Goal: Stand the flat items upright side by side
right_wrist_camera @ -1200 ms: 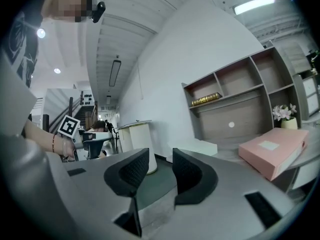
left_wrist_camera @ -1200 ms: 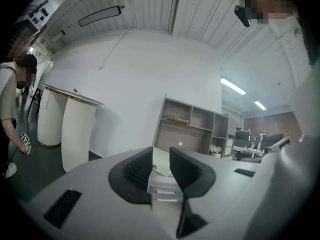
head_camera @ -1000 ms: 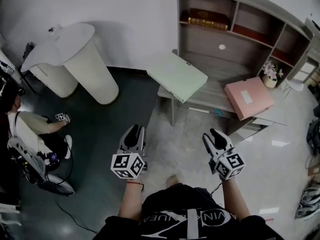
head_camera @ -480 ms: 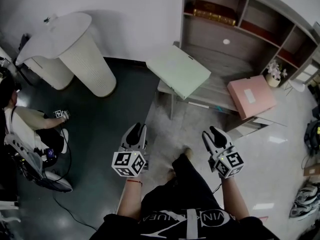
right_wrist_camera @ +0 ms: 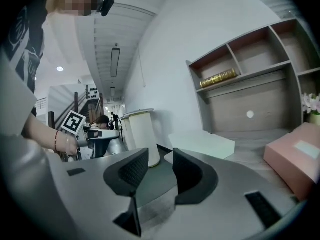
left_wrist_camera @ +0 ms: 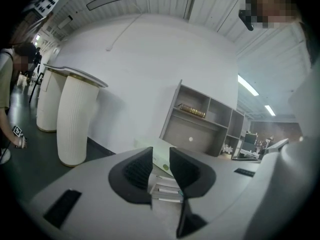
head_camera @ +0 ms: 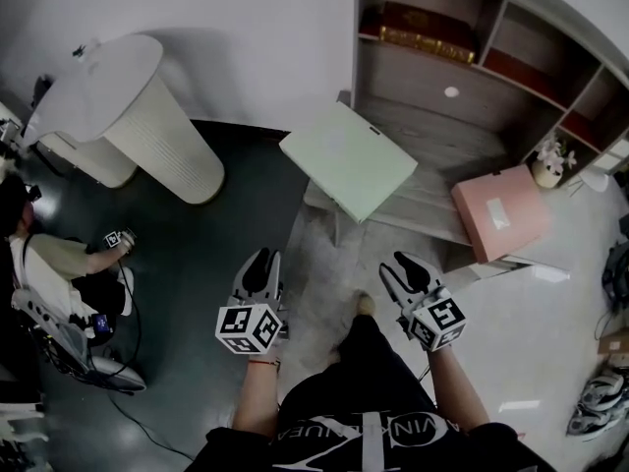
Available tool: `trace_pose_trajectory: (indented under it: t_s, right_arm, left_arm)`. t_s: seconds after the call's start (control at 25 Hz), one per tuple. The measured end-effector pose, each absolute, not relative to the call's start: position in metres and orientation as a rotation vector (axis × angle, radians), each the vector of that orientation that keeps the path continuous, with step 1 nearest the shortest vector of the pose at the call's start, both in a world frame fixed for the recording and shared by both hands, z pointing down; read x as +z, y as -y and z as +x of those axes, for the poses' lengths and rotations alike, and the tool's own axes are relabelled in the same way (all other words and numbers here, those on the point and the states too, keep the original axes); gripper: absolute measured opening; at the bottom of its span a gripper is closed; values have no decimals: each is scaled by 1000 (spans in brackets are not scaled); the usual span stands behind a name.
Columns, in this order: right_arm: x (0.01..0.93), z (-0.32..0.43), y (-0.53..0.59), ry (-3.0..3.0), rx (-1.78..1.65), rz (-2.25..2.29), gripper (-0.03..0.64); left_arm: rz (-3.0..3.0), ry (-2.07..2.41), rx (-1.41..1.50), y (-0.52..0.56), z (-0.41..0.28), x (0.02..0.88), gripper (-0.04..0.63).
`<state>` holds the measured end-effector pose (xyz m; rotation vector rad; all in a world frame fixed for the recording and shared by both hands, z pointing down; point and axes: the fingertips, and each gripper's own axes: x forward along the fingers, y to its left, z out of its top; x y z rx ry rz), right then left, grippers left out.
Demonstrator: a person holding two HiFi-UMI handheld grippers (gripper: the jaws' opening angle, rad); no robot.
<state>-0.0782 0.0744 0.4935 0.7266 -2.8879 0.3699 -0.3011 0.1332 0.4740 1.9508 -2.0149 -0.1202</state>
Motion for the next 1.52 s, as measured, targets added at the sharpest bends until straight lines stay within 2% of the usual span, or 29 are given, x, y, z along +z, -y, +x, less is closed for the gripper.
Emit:
trace_pose_trajectory:
  t_s: [0.88,1.24,1.52]
  right_arm:
    - [534,-115,53,2770,382,513,206]
    - [547,-139,65,2739,377,432,232]
    - [563,-161,79,2687,352,465,267]
  left_arm:
    - [1841,2006,-101,10,-314,508,106]
    - [1792,1945,-95,38,-314,531,155]
    - [1789,1849,-70,71,-334,557,163]
